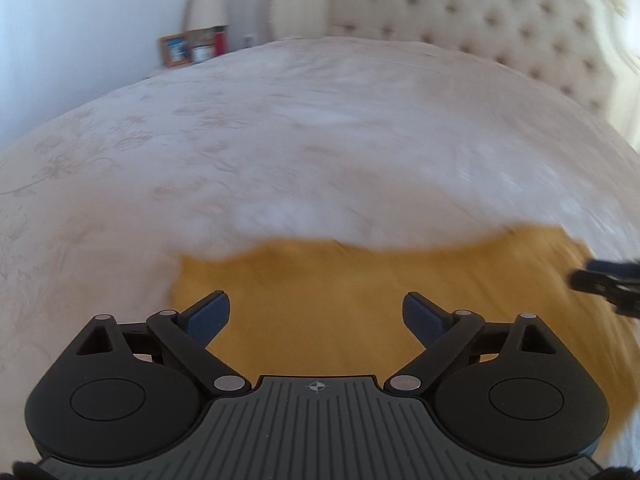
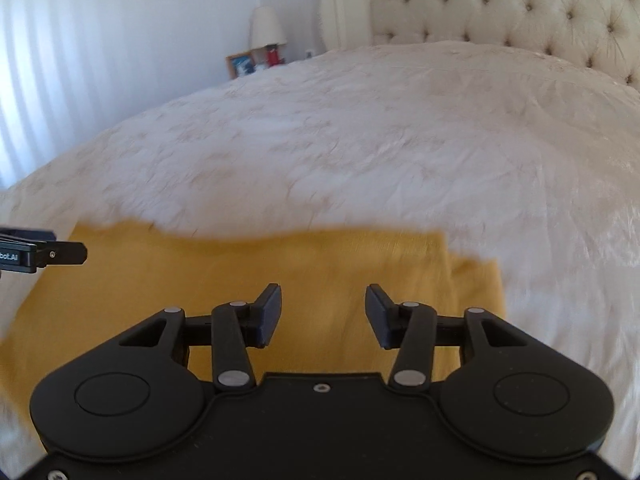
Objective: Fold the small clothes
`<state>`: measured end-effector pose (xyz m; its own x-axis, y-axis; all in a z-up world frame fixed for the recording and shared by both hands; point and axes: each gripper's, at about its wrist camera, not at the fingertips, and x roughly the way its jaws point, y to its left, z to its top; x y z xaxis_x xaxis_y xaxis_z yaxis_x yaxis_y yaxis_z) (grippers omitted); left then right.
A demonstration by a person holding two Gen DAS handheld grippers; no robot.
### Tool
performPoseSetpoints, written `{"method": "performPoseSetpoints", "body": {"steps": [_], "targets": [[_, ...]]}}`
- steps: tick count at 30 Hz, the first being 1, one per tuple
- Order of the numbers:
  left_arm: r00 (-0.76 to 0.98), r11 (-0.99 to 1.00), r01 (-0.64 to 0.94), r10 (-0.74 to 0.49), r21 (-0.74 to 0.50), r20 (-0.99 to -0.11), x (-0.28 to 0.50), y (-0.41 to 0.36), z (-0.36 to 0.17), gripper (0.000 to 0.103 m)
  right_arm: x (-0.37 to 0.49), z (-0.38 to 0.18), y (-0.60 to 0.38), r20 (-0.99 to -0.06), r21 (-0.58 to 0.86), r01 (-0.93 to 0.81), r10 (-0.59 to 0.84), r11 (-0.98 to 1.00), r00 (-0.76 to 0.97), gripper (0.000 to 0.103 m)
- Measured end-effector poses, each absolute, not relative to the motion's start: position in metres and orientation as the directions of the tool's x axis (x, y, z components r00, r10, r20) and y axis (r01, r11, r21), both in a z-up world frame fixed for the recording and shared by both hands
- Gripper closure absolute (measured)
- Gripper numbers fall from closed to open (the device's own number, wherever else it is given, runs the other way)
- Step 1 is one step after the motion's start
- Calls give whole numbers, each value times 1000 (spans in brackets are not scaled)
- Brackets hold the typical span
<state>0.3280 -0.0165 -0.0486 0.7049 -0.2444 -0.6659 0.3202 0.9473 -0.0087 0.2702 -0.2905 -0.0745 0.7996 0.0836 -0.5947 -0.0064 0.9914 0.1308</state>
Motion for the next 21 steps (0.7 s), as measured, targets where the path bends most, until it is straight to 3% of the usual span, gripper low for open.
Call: {"method": "performPoseSetpoints", "body": {"steps": [5,11,21], "targets": [[686,927,373,-240,48,-687,270,-24,-74,7,220,-97,-280,-634,54,-34,61,998,771,39],[674,920,383,-219,80,-706,228,-14,-101,0,167,-106,-288,-619,88,-3,57,996,784,32],[713,923,377,-237,76,-660,233,-44,-59,0,121,-104,-310,-535,218,35,89,975,840,20]]}}
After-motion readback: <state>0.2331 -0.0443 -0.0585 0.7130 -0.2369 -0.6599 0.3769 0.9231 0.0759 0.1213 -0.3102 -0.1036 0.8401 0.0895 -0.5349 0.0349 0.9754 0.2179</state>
